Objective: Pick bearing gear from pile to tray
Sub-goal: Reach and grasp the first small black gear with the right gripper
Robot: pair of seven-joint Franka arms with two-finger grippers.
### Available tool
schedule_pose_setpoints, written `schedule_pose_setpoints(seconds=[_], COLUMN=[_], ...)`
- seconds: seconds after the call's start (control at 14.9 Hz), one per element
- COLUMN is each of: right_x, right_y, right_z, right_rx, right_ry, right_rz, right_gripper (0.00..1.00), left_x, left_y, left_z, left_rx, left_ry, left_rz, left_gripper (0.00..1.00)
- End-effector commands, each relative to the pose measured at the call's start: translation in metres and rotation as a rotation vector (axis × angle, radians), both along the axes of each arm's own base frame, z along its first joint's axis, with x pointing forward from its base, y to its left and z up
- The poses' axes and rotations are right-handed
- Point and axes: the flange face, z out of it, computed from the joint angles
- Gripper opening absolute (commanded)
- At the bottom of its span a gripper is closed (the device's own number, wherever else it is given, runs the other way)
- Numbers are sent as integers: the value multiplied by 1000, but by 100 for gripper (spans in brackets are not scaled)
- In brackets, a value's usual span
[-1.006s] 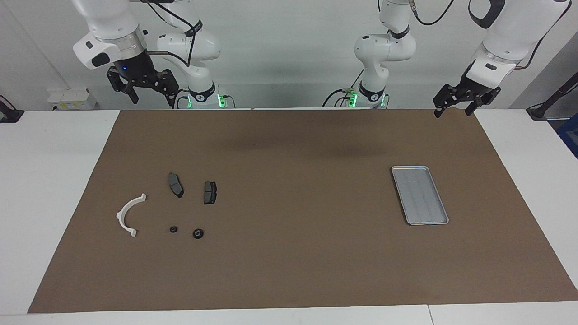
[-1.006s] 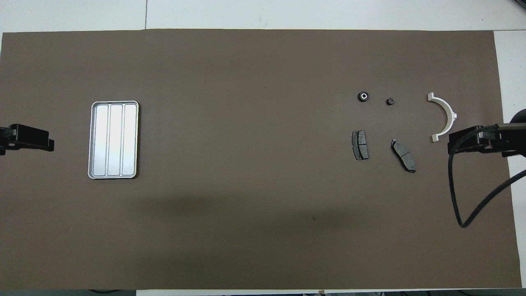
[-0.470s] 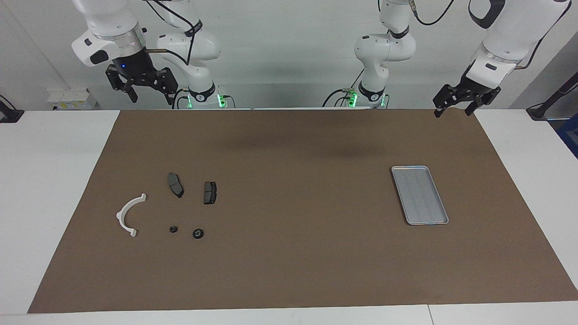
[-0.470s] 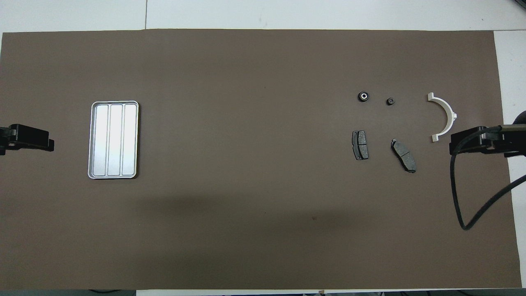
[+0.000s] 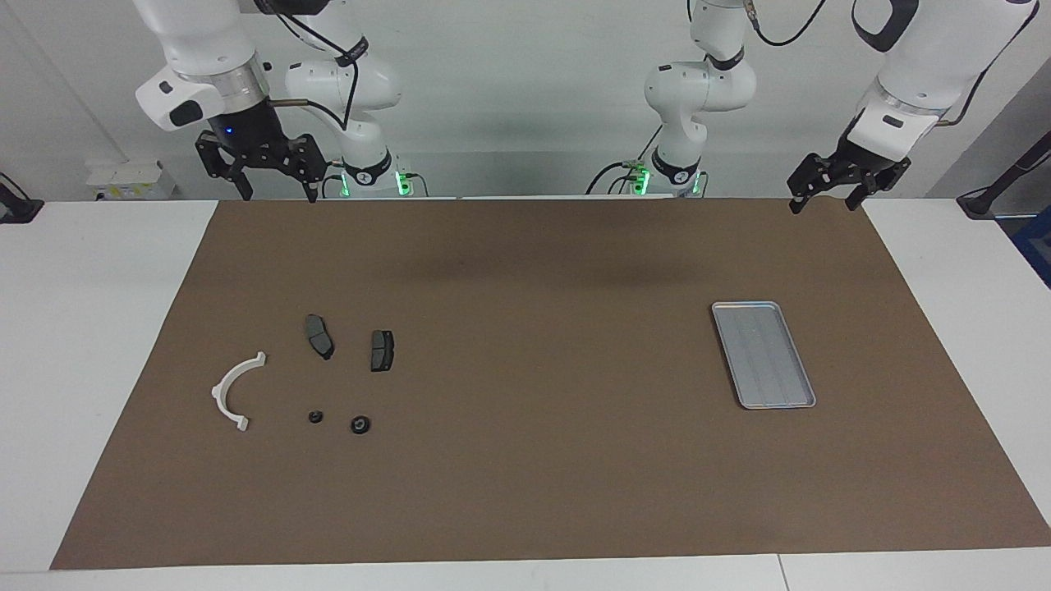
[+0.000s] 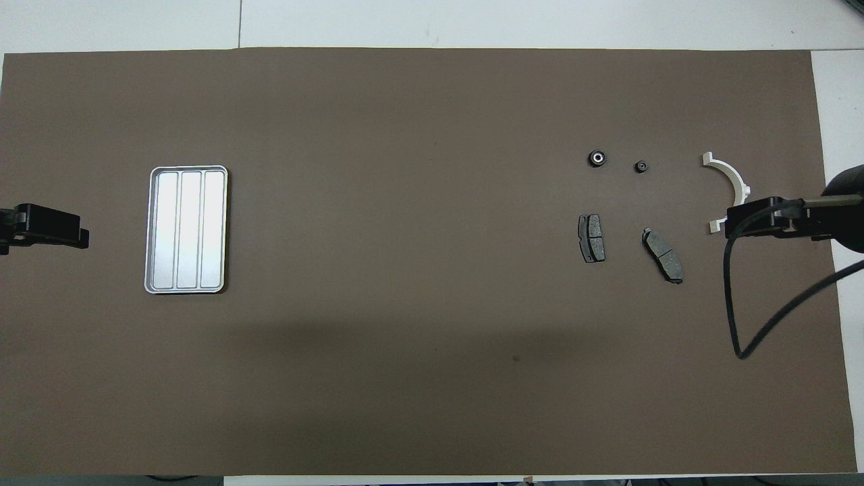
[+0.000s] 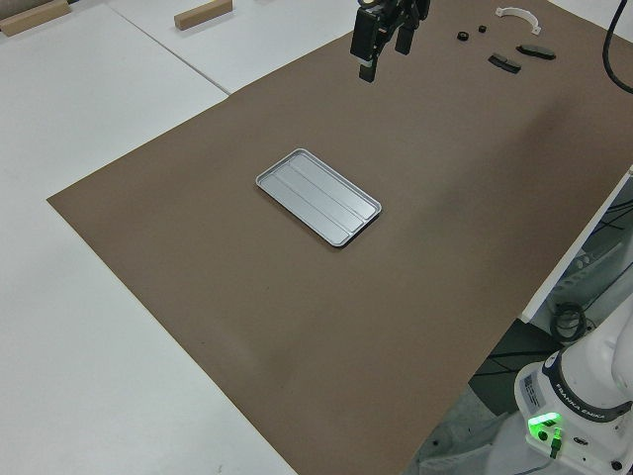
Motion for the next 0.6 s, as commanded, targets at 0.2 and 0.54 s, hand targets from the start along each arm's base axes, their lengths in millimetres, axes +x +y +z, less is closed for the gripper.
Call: schedule_pose_setpoints(seconds=[0.2, 0.54], right_x=[67, 126], right_y=[24, 30], right_z=[-143, -255], right_rx=[27, 22], right_ry=[-17, -59], right_rz=[-167, -277], right_gripper=[100, 100], left_x=[-7, -7], left_y=[0, 0], left_z=[3, 3], left_rx=[-5, -5], left_ry=[-3, -3], left_rz=[-5, -5], left_gripper=[100, 100])
